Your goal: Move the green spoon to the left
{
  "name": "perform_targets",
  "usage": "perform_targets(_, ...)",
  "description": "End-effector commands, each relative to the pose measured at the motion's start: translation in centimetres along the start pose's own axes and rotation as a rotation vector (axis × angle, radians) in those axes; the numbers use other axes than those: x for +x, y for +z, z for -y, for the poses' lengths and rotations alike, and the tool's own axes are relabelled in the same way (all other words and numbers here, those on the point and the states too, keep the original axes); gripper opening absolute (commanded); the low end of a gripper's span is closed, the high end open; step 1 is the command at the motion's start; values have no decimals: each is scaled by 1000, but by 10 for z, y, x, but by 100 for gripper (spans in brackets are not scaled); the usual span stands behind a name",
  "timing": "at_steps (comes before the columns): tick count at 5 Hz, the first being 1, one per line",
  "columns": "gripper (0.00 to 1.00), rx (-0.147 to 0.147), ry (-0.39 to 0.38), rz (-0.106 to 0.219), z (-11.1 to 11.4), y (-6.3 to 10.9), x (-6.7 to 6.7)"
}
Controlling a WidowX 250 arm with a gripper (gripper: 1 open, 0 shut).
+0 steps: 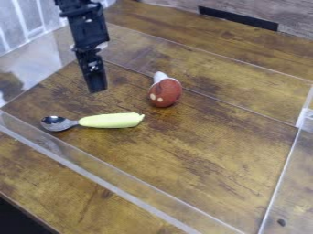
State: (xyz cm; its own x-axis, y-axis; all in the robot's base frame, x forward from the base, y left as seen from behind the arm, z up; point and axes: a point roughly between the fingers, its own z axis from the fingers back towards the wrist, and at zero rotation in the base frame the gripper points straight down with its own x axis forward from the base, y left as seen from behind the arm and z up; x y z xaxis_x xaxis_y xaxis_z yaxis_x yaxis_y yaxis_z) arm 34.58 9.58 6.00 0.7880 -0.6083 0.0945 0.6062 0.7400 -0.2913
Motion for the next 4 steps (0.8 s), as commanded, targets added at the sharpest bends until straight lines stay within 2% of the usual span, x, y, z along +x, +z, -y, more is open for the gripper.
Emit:
perform_targets(1,100,25,-26,12,-4,7,-8)
perform_targets(2,100,-13,-37,-1,-3,-7,-14)
perform_targets(4,100,-67,0,-11,6,-26,-14)
